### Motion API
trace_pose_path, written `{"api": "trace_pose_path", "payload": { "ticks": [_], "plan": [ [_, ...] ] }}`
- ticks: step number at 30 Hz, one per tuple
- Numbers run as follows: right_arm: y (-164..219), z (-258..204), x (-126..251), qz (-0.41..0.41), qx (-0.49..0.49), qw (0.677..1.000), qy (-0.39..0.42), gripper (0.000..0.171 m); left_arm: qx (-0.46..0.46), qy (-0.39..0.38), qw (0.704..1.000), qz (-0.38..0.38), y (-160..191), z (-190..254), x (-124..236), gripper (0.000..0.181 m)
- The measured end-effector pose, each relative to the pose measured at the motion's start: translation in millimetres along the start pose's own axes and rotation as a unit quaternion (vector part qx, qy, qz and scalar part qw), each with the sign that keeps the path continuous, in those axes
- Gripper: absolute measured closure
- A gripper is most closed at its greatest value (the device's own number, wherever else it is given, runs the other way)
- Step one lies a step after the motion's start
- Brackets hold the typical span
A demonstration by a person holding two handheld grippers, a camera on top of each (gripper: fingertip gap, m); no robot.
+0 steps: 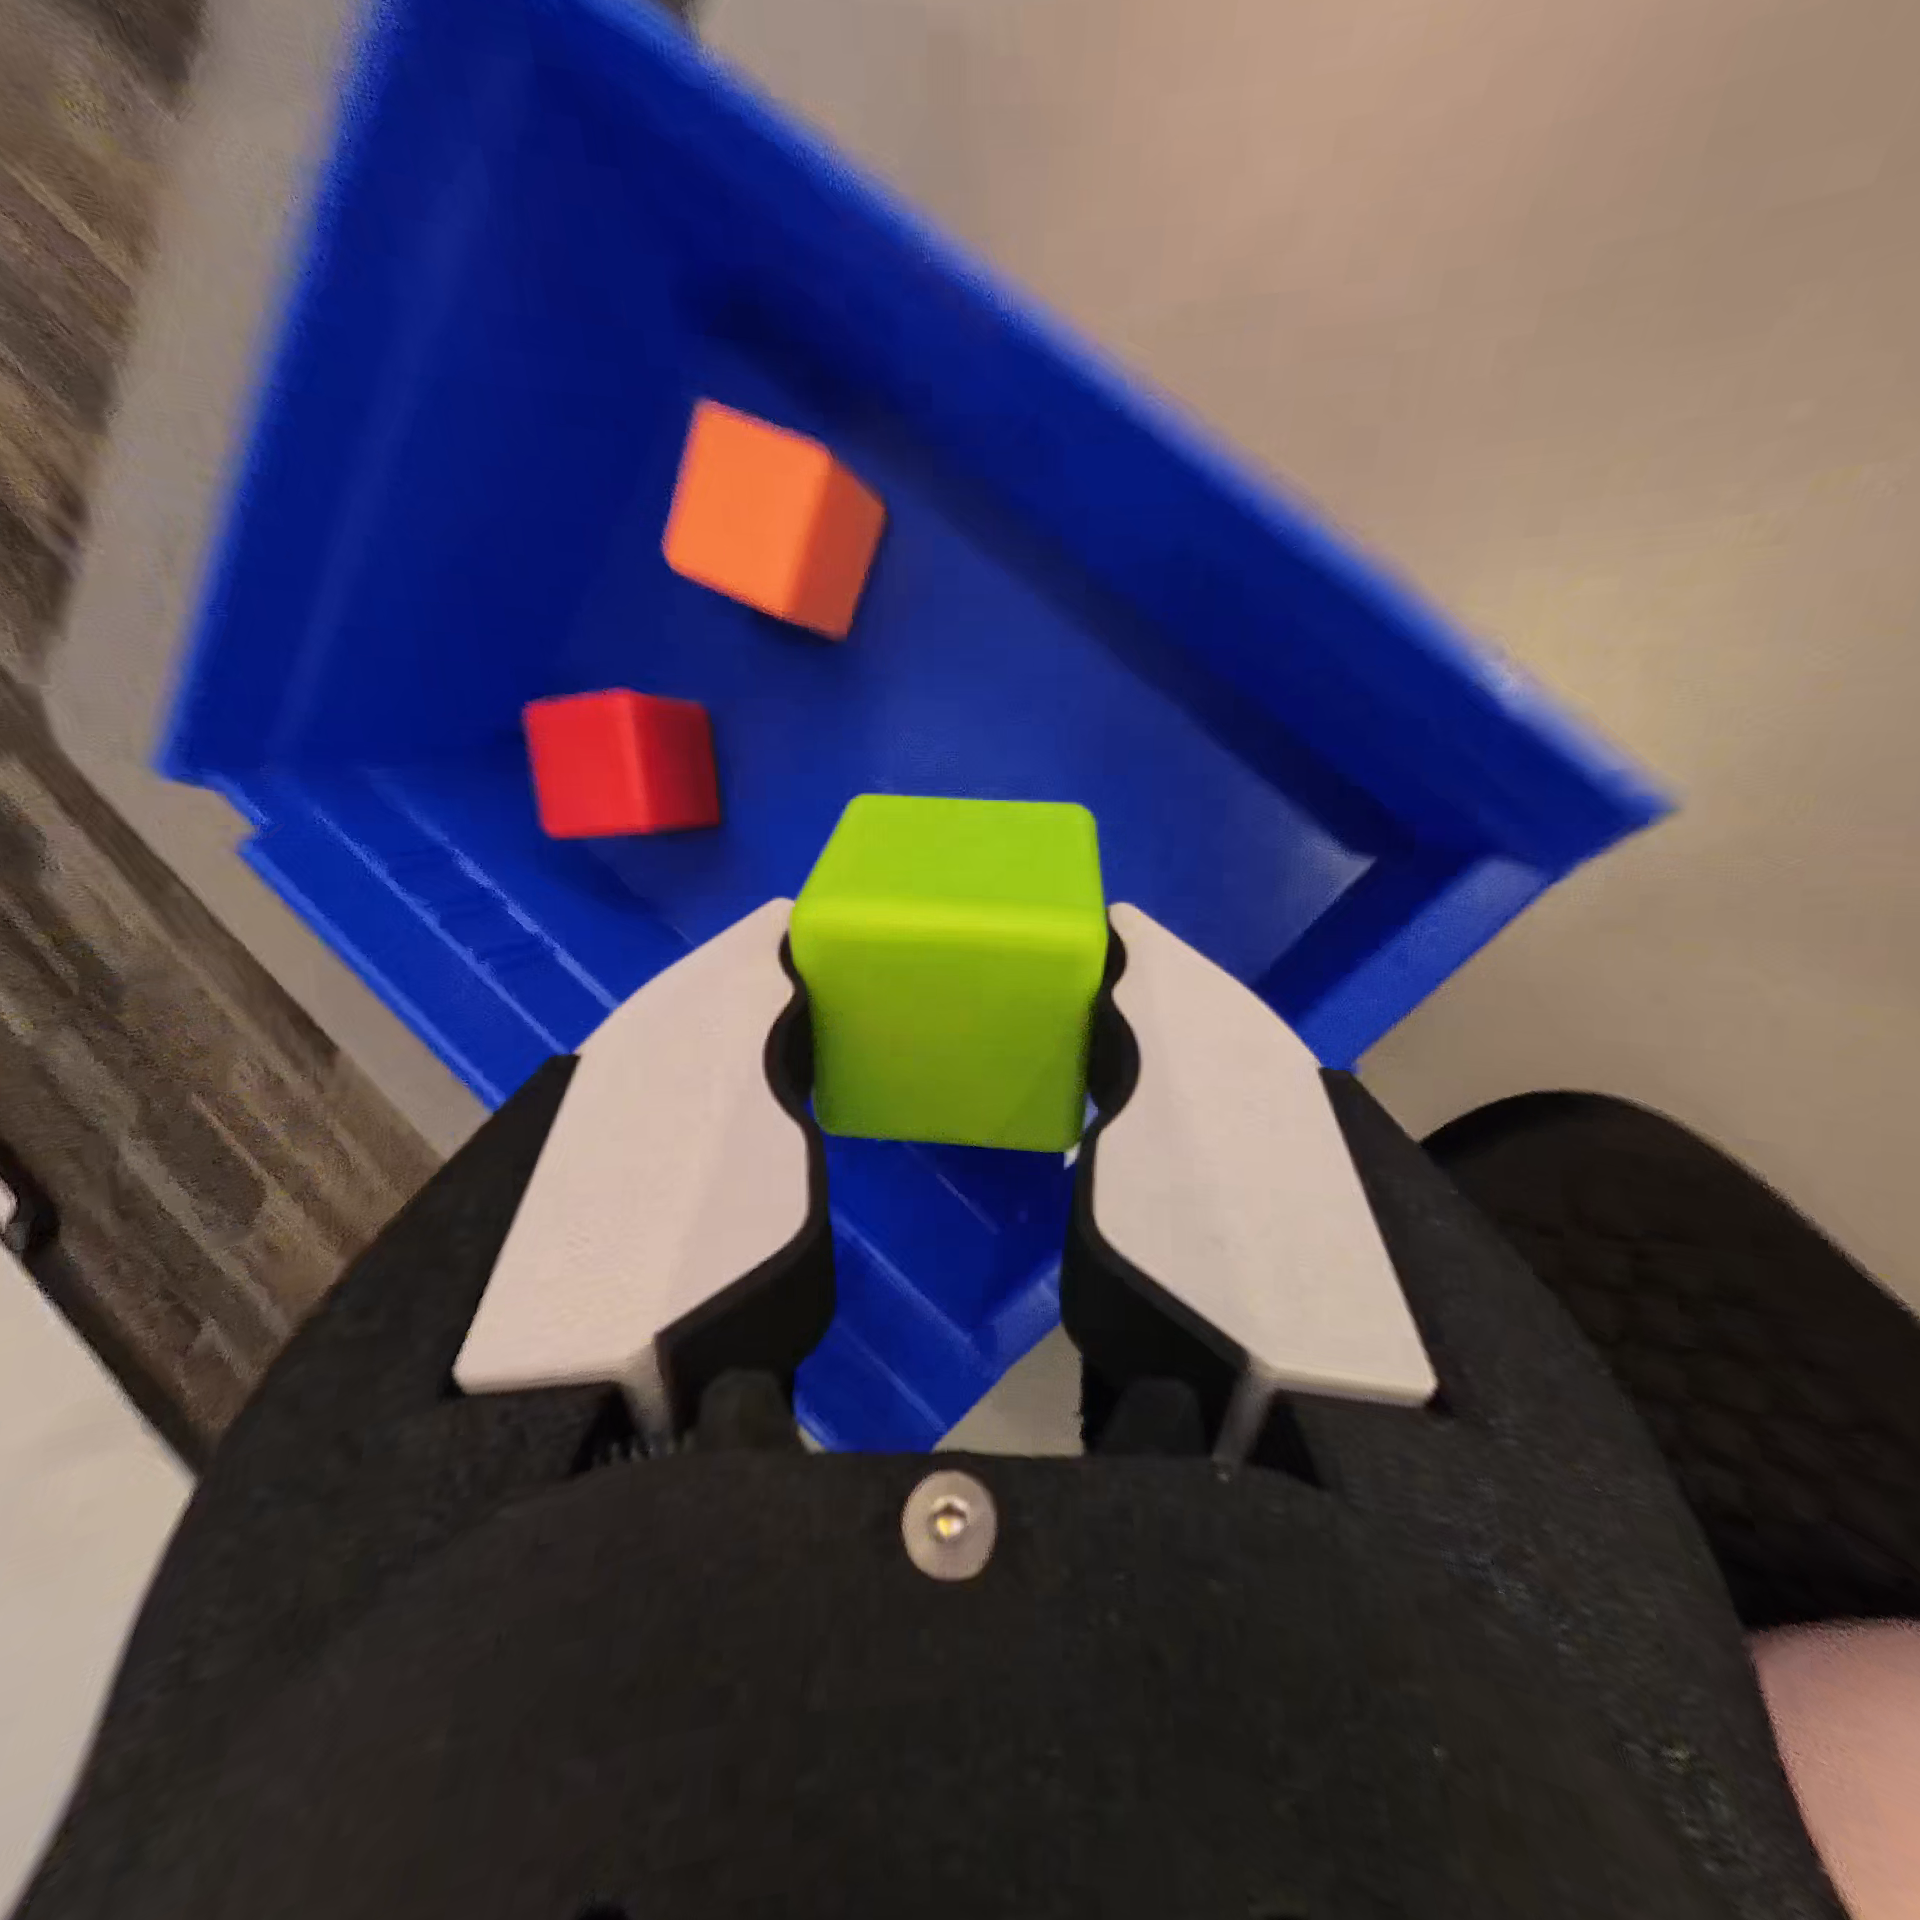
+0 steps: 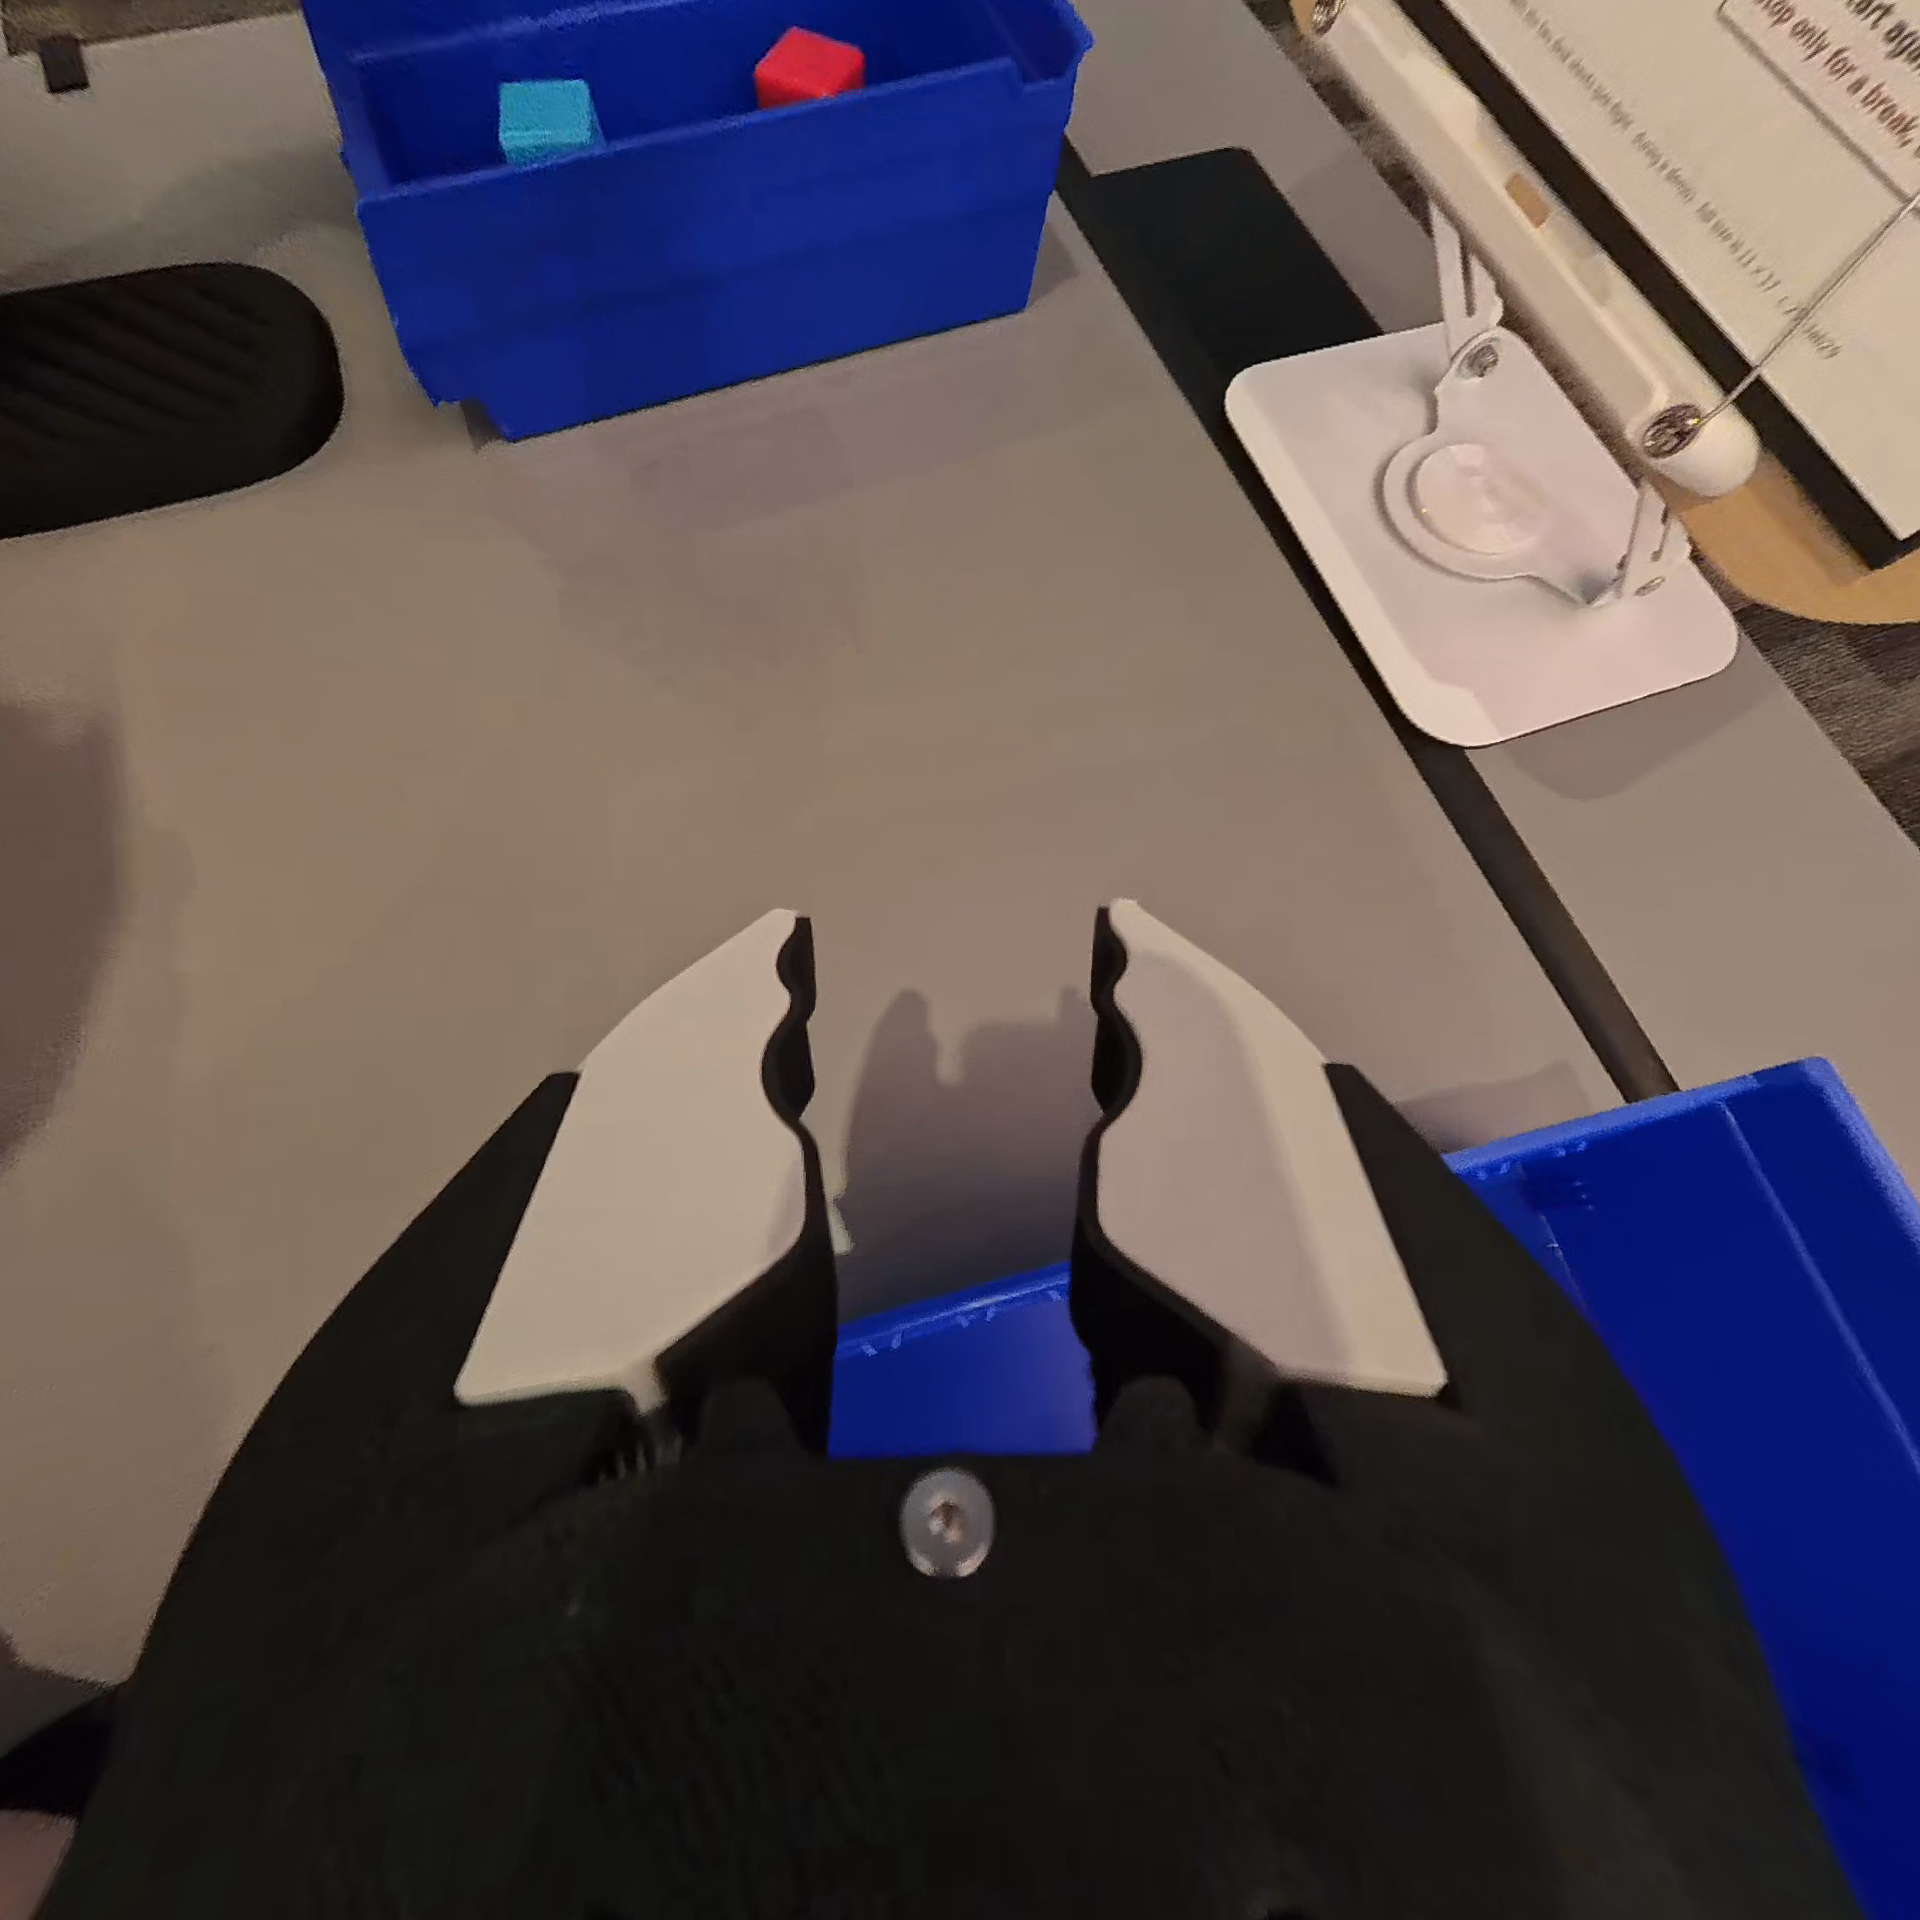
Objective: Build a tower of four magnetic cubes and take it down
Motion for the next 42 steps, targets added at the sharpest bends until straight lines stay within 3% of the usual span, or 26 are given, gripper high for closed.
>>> {"api": "trace_pose_path", "payload": {
  "ticks": [3,5,11,18,25,28,31,34,42],
  "plan": [
    [5.6,2.5,1.7,-0.022,0.003,1.0,0.006,0.118,-0.022,0.043,0.991,0.121,-56.9,29.4,28.0,0.131],
    [6.4,3.0,2.0,-0.025,0.005,1.0,0.007,0.118,-0.07,0.068,0.984,0.151,-94.7,55.4,26.0,0.131],
    [8.7,3.9,7.8,-0.037,0.011,0.999,0.012,0.118,-0.168,0.114,0.973,0.113,-177.5,124.1,-61.7,0.131],
    [16.9,5.8,17.6,-0.039,0.001,0.999,0.015,0.118,-0.181,0.188,0.964,0.049,-195.8,162.1,-157.0,0.131],
    [32.3,7.1,15.2,-0.069,-0.006,0.998,0.006,0.118,-0.257,0.213,0.942,-0.041,-163.3,168.3,-195.7,0.131],
    [33.9,7.9,13.4,-0.073,-0.007,0.997,0.004,0.118,-0.252,0.224,0.941,-0.029,-165.9,172.0,-195.5,0.131],
    [35.5,7.9,12.5,-0.077,-0.006,0.997,0.003,0.118,-0.256,0.213,0.943,-0.015,-167.7,168.3,-193.7,0.115],
    [39.4,10.3,12.1,-0.09,-0.002,0.996,0.011,0.118,-0.231,0.206,0.951,0.009,-170.7,158.3,-179.4,0.114],
    [45.0,10.4,5.1,-0.105,-0.001,0.994,0.009,0.118,-0.109,0.125,0.977,0.136,-152.4,89.6,-71.4,0.119]
  ]
}}
Point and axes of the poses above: each gripper's, where its closed fingertips meet, x back along the fingers, y out of its underside, z = x × y across the jaws, the point moved 2 cm from there along x, back along the fingers, and after that the axes turned 14 degrees about z, right-handed, at the moved point
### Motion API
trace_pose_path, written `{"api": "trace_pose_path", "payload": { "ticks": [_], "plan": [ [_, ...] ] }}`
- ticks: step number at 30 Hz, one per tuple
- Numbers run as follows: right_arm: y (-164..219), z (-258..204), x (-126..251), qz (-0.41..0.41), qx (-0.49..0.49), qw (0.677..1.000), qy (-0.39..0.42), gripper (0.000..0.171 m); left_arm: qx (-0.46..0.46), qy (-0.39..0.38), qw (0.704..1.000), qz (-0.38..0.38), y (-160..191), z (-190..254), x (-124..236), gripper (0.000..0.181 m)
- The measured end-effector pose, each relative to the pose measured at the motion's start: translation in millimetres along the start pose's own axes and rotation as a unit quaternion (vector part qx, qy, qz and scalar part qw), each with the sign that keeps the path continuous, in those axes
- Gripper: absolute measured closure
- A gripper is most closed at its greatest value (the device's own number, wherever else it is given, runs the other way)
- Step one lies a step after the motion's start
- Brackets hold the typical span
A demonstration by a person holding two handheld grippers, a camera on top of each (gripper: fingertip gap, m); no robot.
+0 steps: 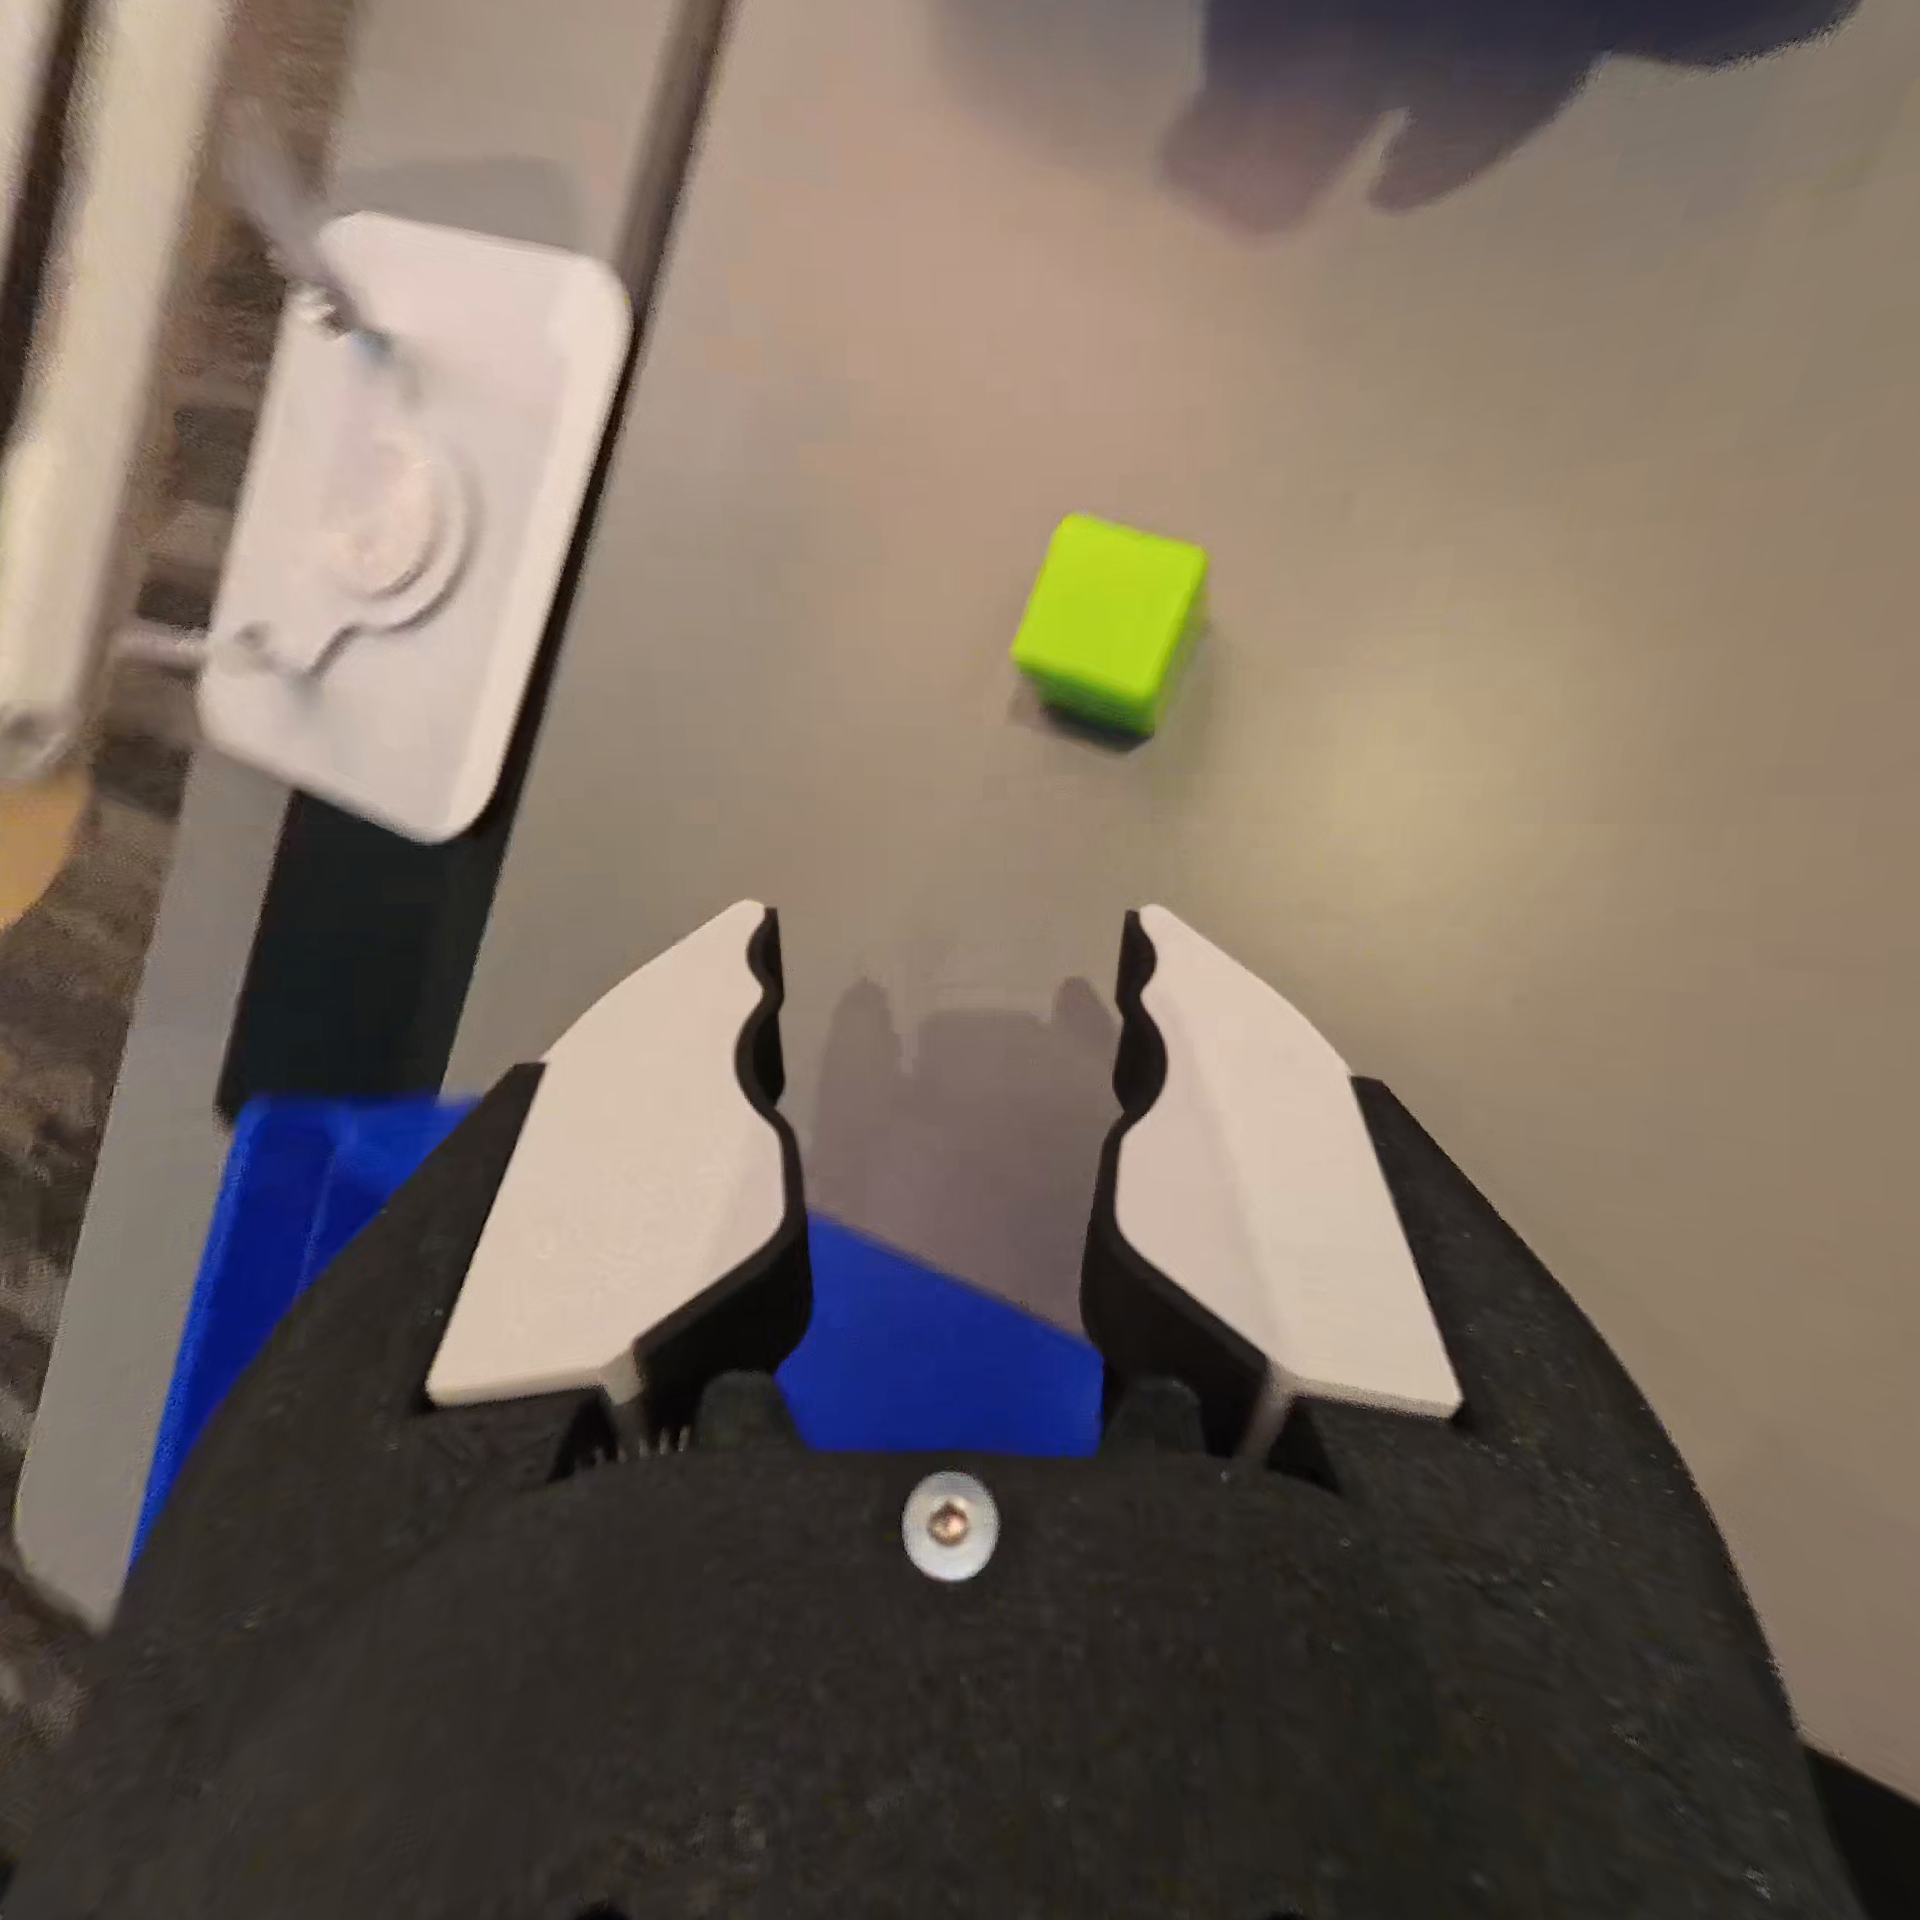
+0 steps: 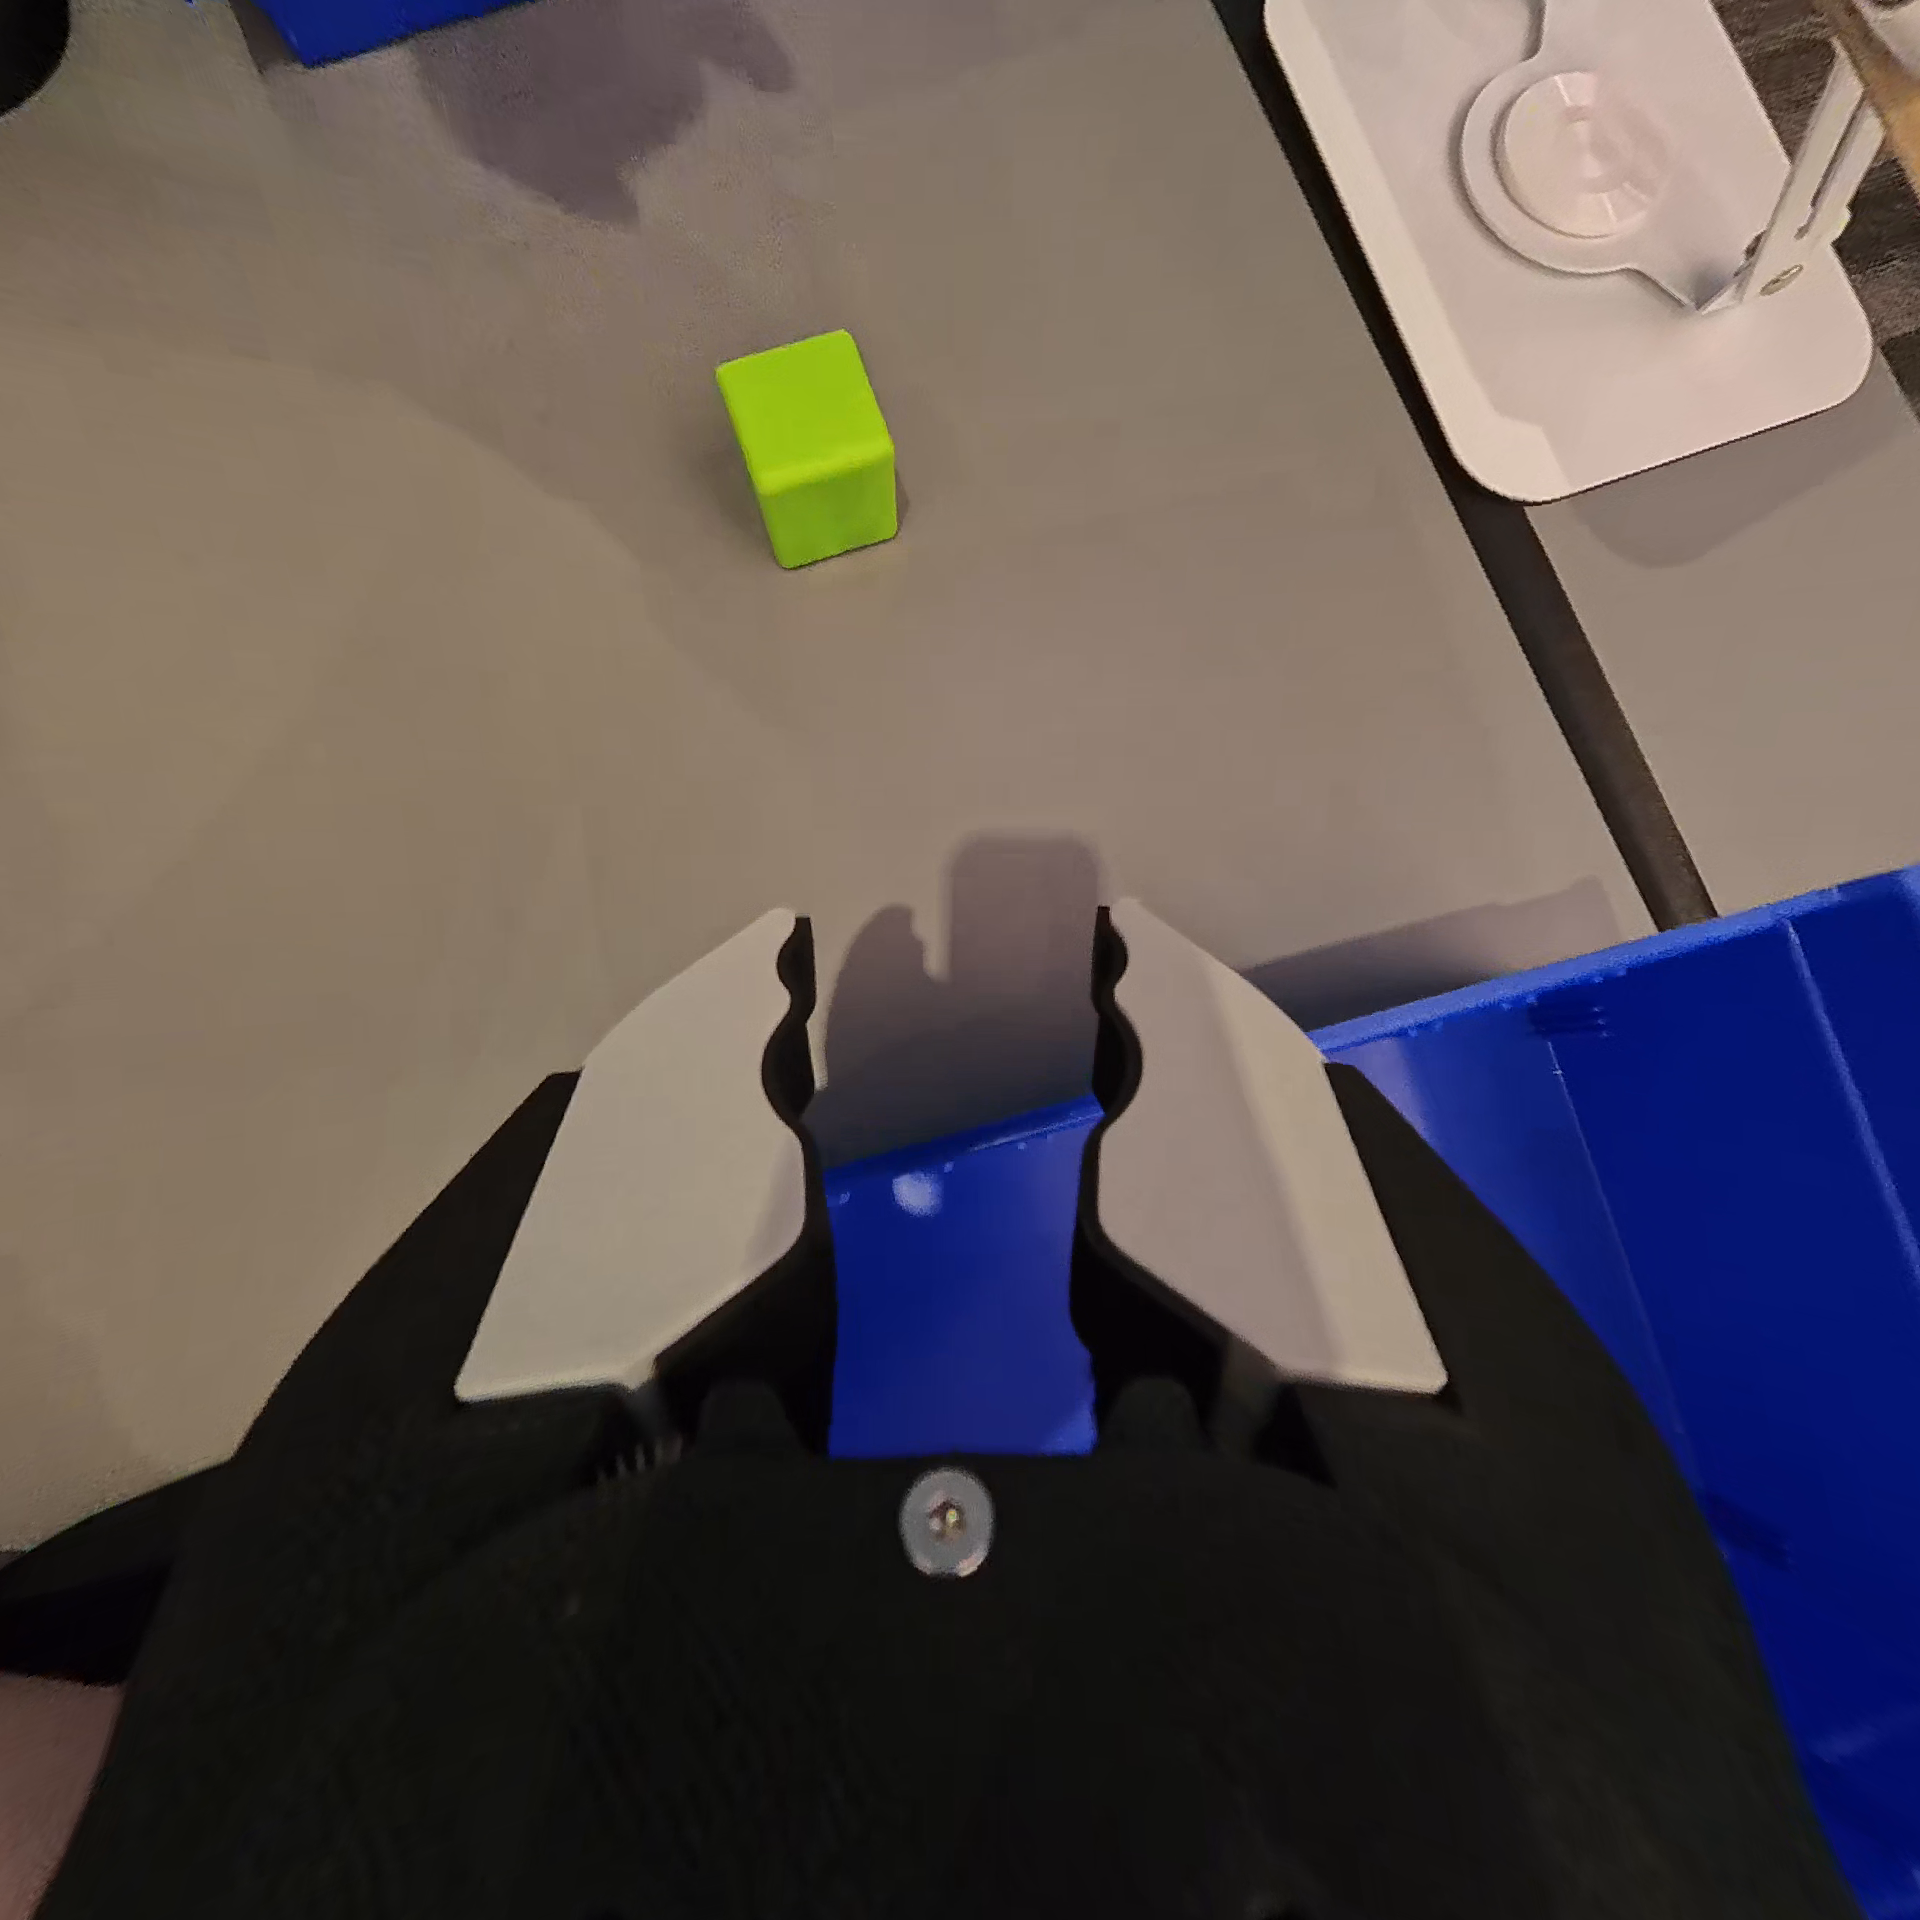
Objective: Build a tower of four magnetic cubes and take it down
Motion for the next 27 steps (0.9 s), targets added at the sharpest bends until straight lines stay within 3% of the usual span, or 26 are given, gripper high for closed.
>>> {"api": "trace_pose_path", "payload": {
  "ticks": [5,11,22,27],
  "plan": [
    [0.9,-3.0,-5.7,-0.021,0.01,1.0,-0.001,0.118,0.053,-0.148,0.987,-0.039,73.8,-48.5,93.5,0.118],
    [-4.5,-9.7,-10.9,-0.024,0.021,0.999,-0.01,0.118,0.143,-0.165,0.973,-0.08,161.0,-53.5,139.3,0.119],
    [-3.6,-16.8,-17.4,-0.035,0.026,0.999,-0.024,0.118,0.086,-0.091,0.977,-0.174,208.4,-35.7,120.5,0.119],
    [-1.6,-16.6,-17.4,-0.036,0.022,0.999,-0.027,0.118,0.11,-0.091,0.965,-0.22,235.0,-41.2,110.4,0.116]
  ]
}}
Point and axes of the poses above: each gripper's, where its closed fingertips meet, x back along the fingers, y out of its underside, z = x × y across the jaws, the point moved 2 cm from there along x, back along the fingers, and after that the axes turned 14 degrees about z, right-handed, at the moved point
